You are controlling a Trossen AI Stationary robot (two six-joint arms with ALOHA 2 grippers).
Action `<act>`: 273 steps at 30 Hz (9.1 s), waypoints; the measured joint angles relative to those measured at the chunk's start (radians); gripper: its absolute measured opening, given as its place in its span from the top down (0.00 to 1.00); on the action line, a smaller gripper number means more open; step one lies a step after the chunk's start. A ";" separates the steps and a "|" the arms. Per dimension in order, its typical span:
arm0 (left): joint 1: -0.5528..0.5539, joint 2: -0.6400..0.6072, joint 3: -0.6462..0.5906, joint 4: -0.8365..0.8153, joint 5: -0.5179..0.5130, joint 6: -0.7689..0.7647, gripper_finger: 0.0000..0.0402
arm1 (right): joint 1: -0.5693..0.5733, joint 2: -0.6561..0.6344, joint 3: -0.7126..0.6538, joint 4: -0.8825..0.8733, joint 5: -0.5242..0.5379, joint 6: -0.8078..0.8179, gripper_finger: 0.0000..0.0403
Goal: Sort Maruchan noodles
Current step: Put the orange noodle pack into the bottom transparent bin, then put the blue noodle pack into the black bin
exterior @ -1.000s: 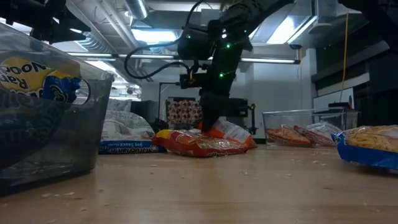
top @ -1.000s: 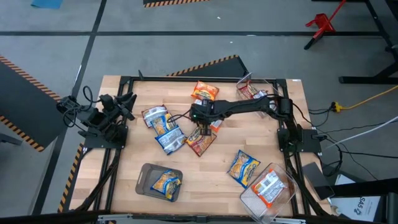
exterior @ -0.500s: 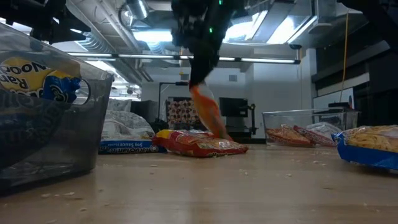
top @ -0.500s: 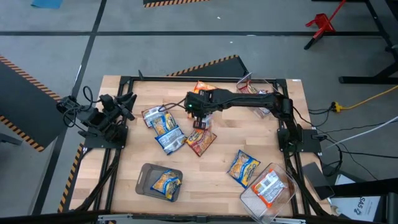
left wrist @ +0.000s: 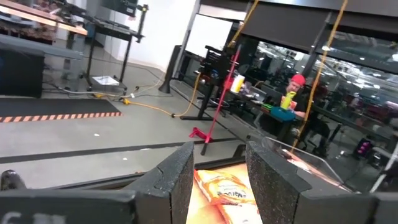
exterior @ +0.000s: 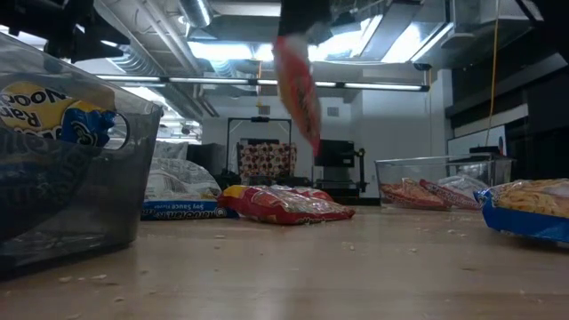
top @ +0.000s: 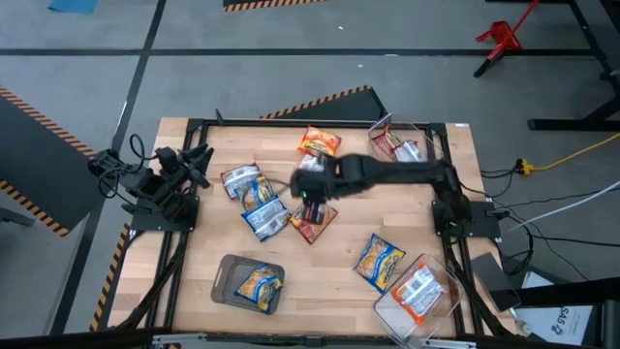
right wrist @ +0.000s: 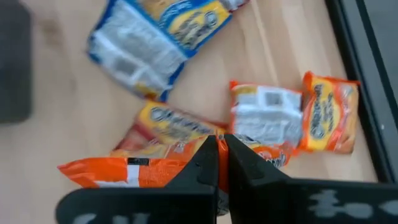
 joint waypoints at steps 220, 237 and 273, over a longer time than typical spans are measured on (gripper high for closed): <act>0.000 0.000 0.000 -0.134 0.095 -0.035 0.65 | 0.689 -0.204 -0.870 0.303 -0.447 1.313 0.55; 0.000 0.000 0.000 -0.134 0.095 -0.063 0.65 | 0.650 -0.317 -0.670 0.031 -0.229 1.242 0.55; 0.000 0.000 0.000 -0.180 0.087 -0.087 0.65 | 0.305 -0.262 -1.059 0.518 -0.320 0.329 0.14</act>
